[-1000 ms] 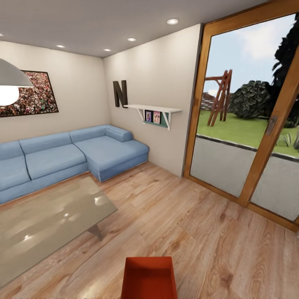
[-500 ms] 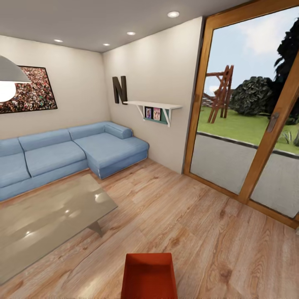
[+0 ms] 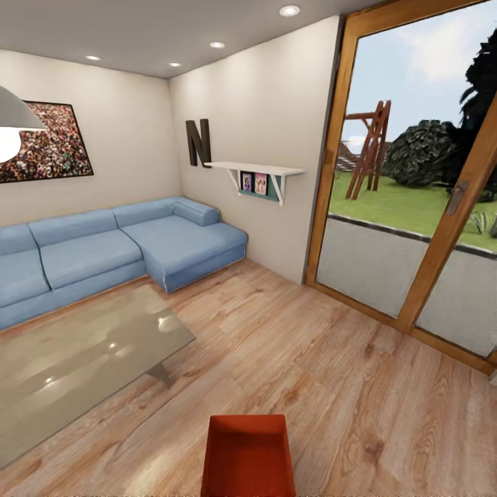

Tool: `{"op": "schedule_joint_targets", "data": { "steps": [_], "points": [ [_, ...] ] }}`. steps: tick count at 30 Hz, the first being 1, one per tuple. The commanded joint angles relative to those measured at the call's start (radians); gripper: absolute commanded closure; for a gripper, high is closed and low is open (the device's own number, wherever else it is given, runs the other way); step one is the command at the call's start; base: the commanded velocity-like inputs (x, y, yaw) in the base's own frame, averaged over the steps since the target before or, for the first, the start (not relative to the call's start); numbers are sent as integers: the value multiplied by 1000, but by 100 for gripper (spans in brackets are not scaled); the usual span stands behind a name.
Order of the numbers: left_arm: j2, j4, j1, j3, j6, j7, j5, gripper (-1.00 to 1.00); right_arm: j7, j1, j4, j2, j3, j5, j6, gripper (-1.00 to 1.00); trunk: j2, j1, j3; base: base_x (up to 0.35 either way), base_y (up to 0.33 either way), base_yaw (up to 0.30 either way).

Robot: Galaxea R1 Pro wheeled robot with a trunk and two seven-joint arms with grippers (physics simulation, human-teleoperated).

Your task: Move the two storage containers from the living room to the garage. In the garage, place one container on the floor and stack the other container on top of it (either order is fine).

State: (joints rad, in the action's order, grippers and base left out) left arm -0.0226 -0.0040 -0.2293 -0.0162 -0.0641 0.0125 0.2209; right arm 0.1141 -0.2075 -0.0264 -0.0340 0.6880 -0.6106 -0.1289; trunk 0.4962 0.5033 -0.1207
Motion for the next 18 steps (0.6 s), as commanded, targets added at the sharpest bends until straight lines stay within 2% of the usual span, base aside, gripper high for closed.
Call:
{"op": "schedule_joint_targets", "data": {
  "steps": [1,18],
  "points": [
    [0,1,-1,-2,-3,1,6,-100,1,-1,-3,-1,8,-7,-4,-100,2,0,-4,0,0,0],
    [0,2,-1,-2,-2,1,7,-100,1,-1,-3,-1,8,-8,-5,-100,2,0,-31,0,0,0]
  ]
}}
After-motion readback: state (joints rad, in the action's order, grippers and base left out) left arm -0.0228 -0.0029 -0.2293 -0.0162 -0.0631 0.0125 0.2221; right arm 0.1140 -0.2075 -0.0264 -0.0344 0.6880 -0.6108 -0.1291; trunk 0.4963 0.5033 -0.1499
